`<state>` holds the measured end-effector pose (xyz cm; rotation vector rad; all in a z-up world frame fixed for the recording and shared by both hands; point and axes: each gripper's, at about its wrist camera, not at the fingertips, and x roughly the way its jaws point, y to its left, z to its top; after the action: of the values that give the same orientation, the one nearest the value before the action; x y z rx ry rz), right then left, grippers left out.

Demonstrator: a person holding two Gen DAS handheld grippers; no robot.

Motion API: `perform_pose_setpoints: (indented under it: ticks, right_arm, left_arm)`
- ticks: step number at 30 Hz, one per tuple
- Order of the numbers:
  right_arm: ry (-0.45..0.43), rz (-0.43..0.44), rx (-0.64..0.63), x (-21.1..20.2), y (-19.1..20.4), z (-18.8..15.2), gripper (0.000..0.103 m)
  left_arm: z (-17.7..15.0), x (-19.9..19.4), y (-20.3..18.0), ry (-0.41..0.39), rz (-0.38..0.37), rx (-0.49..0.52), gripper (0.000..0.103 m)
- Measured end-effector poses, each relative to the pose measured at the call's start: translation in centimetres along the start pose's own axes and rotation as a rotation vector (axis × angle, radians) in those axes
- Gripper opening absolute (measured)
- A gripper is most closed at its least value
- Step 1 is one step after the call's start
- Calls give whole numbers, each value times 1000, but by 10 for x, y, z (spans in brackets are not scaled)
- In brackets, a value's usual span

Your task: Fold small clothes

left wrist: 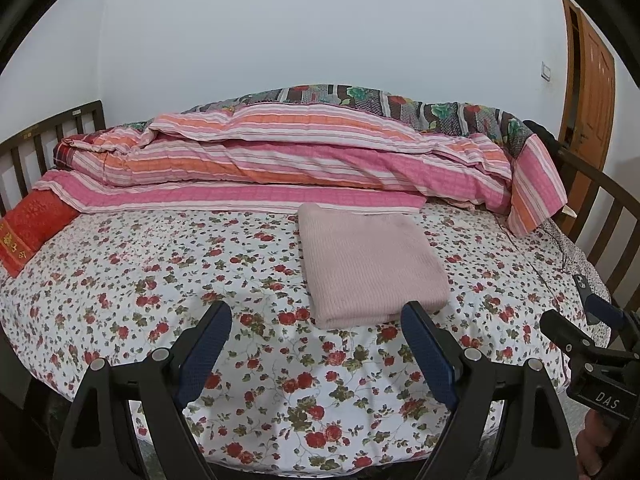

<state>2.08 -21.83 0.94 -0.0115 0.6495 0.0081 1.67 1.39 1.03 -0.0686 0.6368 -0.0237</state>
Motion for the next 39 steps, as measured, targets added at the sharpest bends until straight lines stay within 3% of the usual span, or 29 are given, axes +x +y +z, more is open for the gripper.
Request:
perform_pose_setpoints:
  ticks: [39]
  right_arm:
    - [-8, 7, 21, -9, -9, 4, 101]
  left_arm:
    - [4, -11, -8, -26, -20, 14, 86]
